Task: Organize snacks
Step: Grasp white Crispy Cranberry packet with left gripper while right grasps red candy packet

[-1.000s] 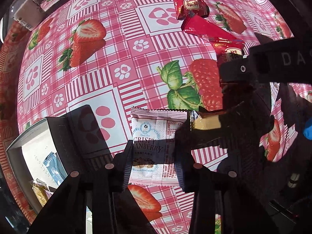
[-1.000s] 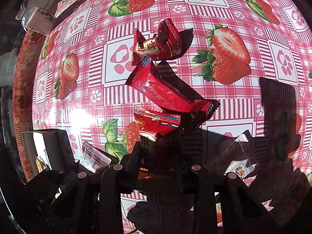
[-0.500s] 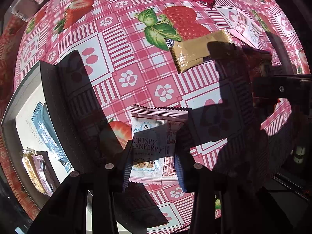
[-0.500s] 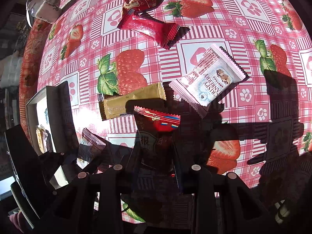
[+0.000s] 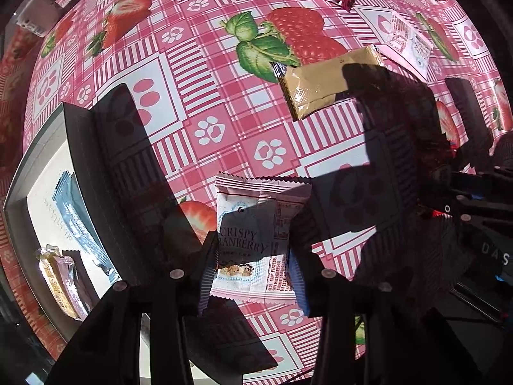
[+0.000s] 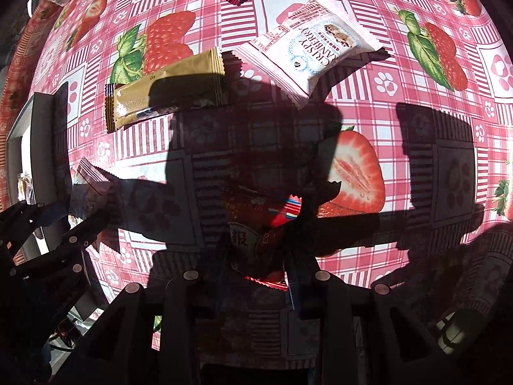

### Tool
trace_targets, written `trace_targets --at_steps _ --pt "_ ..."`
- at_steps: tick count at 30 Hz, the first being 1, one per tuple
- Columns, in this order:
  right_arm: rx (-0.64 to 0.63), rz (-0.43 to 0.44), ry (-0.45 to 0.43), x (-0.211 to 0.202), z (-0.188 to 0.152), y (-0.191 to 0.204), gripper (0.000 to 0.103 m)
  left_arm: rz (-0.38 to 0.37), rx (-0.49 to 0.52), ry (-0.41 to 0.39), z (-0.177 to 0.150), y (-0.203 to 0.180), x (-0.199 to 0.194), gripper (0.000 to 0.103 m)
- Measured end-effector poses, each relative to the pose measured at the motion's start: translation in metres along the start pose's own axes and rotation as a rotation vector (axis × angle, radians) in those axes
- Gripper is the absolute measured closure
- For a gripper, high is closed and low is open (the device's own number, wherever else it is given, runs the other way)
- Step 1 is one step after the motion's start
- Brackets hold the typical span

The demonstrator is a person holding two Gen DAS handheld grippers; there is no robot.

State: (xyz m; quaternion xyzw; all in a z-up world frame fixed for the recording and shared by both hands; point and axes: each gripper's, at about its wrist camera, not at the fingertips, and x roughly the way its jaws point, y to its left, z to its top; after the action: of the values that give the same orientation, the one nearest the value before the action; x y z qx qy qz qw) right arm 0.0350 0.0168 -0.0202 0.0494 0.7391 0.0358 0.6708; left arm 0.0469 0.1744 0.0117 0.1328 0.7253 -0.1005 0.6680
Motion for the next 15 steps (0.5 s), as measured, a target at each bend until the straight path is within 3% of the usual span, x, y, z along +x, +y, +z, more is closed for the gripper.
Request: trace_targets --at_steps 7,9,11,13,15 --pt "0.000 0.004 0.000 0.003 -0.003 0.001 0.070 0.006 -0.014 0.002 -0.003 0.006 0.000 0.052" --pt "-0.001 0.001 0.002 0.002 -0.003 0.000 0.070 0.017 -0.022 0.005 -0.003 0.007 0.000 0.044" --pt "-0.007 0.001 0.006 0.002 -0.002 0.002 0.065 0.027 -0.031 0.013 -0.003 0.011 0.000 0.039" --pt "-0.019 -0.008 0.007 0.003 -0.001 0.007 0.044 0.037 -0.029 0.015 -0.001 0.011 0.001 0.035" --pt "-0.028 -0.037 0.008 0.005 0.000 0.012 0.043 0.040 -0.029 0.021 0.002 0.012 0.002 0.027"
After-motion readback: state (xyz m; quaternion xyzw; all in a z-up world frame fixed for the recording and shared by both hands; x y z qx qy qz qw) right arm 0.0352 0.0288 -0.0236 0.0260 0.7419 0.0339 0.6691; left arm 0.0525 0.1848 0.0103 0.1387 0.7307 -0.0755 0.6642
